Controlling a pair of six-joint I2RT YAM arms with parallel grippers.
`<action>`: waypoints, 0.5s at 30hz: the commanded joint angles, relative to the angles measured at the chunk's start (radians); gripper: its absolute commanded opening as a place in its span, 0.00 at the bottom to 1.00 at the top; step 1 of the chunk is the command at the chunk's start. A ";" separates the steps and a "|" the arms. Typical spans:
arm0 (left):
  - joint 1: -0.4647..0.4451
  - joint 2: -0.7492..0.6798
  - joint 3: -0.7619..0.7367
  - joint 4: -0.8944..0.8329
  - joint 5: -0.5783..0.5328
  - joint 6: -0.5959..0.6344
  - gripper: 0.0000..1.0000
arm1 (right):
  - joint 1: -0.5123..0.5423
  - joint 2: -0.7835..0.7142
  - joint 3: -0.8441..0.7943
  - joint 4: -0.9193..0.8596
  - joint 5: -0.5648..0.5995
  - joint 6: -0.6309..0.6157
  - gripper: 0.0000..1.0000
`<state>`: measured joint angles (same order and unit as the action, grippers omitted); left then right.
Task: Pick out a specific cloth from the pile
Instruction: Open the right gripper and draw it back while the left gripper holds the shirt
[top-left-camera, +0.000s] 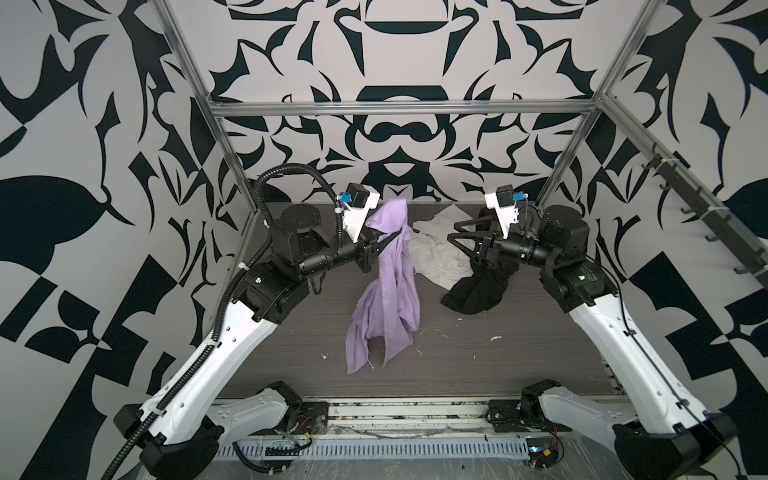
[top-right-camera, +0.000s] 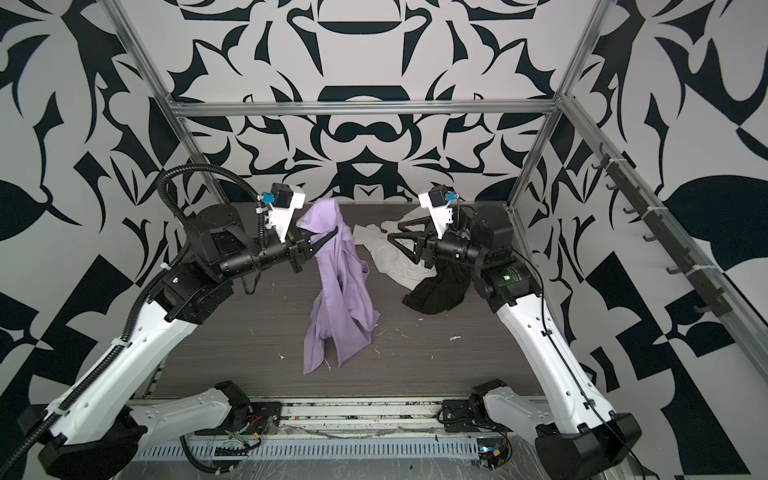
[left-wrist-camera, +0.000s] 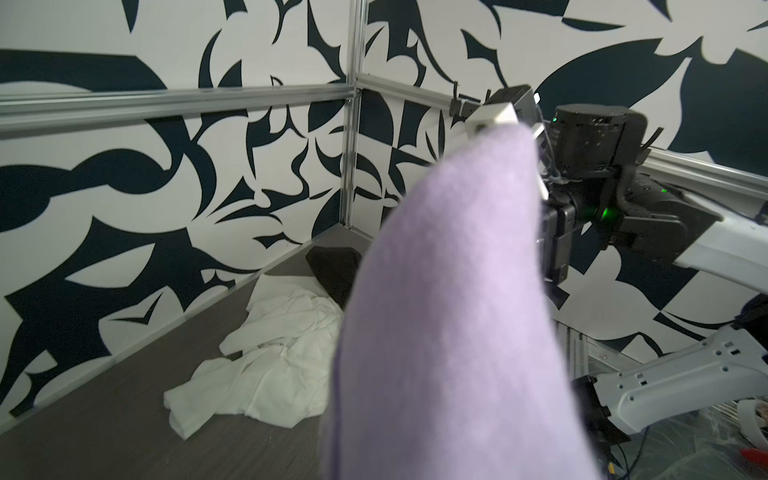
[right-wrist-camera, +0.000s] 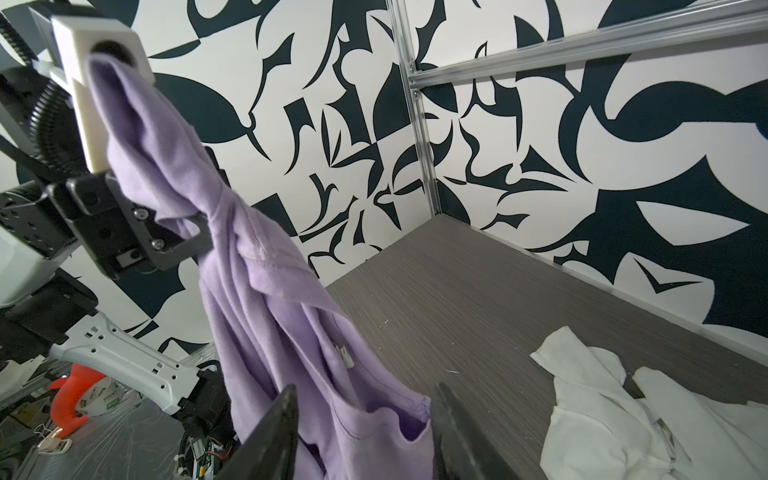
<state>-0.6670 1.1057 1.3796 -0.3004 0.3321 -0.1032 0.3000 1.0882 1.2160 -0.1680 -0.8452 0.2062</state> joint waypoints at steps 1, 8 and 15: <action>0.001 -0.029 -0.009 -0.001 -0.025 0.007 0.00 | 0.004 -0.007 -0.002 0.037 -0.018 0.007 0.53; 0.001 -0.042 -0.033 -0.023 -0.037 0.004 0.00 | 0.004 -0.004 -0.021 0.034 -0.024 0.011 0.53; 0.000 -0.056 -0.061 -0.050 -0.048 -0.005 0.00 | 0.011 0.006 -0.040 0.033 -0.032 0.022 0.53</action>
<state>-0.6670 1.0733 1.3342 -0.3370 0.2935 -0.1043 0.3031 1.0950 1.1820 -0.1677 -0.8589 0.2153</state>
